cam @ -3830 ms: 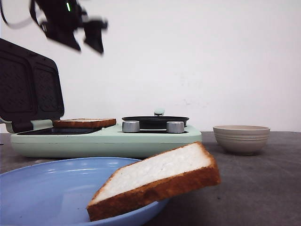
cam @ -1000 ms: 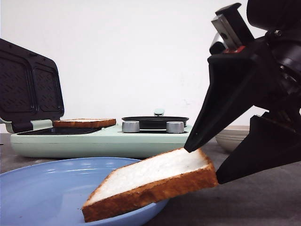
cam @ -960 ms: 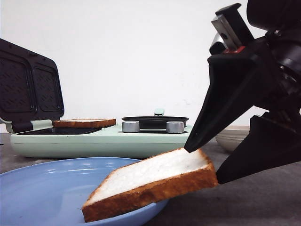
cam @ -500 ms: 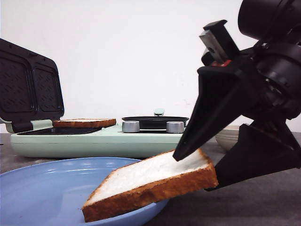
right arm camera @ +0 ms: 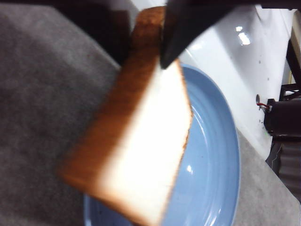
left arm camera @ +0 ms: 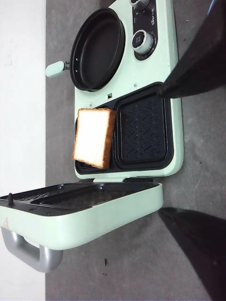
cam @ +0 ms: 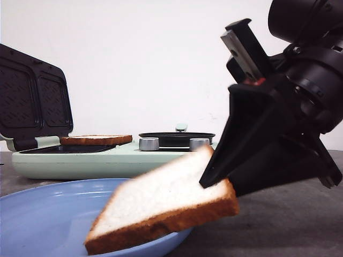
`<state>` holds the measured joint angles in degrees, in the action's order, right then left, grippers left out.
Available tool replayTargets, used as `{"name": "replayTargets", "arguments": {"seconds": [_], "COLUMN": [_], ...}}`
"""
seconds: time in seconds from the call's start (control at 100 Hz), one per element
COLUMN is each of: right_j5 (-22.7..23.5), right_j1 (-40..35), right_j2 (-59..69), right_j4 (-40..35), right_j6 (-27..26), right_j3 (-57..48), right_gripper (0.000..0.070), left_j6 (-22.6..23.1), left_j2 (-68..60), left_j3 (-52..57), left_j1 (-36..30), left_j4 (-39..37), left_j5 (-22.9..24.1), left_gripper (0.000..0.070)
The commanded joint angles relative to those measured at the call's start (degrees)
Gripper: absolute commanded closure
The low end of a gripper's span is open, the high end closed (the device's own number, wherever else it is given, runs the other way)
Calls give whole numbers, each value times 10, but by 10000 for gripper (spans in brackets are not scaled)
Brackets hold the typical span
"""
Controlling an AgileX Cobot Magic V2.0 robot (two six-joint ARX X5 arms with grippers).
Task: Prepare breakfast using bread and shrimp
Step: 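Carry the bread with the right gripper over the sandwich press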
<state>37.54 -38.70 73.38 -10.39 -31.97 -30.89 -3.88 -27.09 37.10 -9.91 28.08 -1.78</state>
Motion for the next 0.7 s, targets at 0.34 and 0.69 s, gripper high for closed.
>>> {"name": "replayTargets", "arguments": {"seconds": [0.34, 0.69], "right_j5": [28, 10], "right_j1": [-6, -5], "right_j2": [1, 1], "right_j4": [106, 153], "right_j6": [-53, -92], "right_j3": [-5, -62], "right_gripper": [700, 700], "left_j6": [4, 4], "left_j2": [-2, -2], "left_j3": [2, 2], "left_j1": [0, 0], "left_j4": [-4, -4], "left_j5": [-2, -2], "left_gripper": [310, 310]}}
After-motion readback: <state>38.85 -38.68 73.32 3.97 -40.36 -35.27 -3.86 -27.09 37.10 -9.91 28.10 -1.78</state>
